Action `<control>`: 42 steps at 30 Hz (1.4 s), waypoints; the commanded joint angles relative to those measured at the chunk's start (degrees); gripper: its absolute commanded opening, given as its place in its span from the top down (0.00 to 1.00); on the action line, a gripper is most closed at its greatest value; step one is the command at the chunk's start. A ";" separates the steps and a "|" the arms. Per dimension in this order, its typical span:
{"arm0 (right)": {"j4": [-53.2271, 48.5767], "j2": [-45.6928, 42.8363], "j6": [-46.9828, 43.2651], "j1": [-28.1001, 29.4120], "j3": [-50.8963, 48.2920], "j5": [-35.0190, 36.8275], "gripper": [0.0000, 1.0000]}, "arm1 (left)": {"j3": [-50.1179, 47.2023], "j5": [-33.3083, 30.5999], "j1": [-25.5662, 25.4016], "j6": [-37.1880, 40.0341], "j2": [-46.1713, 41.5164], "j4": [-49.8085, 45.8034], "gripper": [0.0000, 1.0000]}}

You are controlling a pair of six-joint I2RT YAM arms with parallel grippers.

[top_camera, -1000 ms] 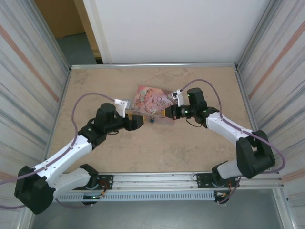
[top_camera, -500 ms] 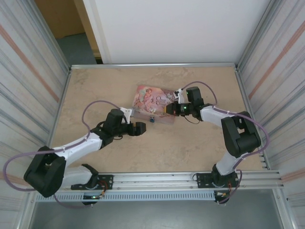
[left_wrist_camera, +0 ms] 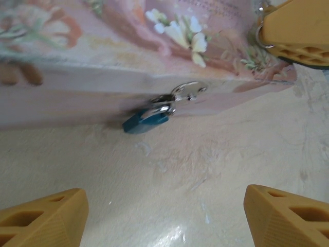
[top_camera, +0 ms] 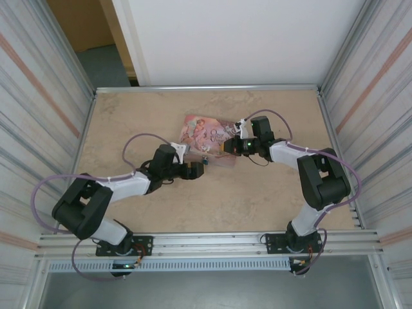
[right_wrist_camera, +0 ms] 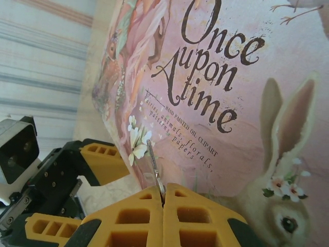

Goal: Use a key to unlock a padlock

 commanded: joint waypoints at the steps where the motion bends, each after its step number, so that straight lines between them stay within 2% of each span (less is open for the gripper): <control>1: -5.47 1.93 -0.22 0.86 -2.10 4.35 1.00 | 1.70 -1.03 -0.53 1.43 2.12 5.66 0.20; 8: -5.13 1.83 0.10 1.74 -2.09 5.54 1.00 | 3.45 -1.58 -0.58 0.60 7.64 10.17 0.23; 20: -5.59 1.73 0.30 1.93 -1.68 6.10 1.00 | 6.50 0.06 -0.66 -3.74 16.62 16.34 0.37; 42: -5.90 -0.29 2.25 3.29 -4.00 6.30 1.00 | 8.37 -2.27 -2.74 -6.73 20.14 17.74 0.54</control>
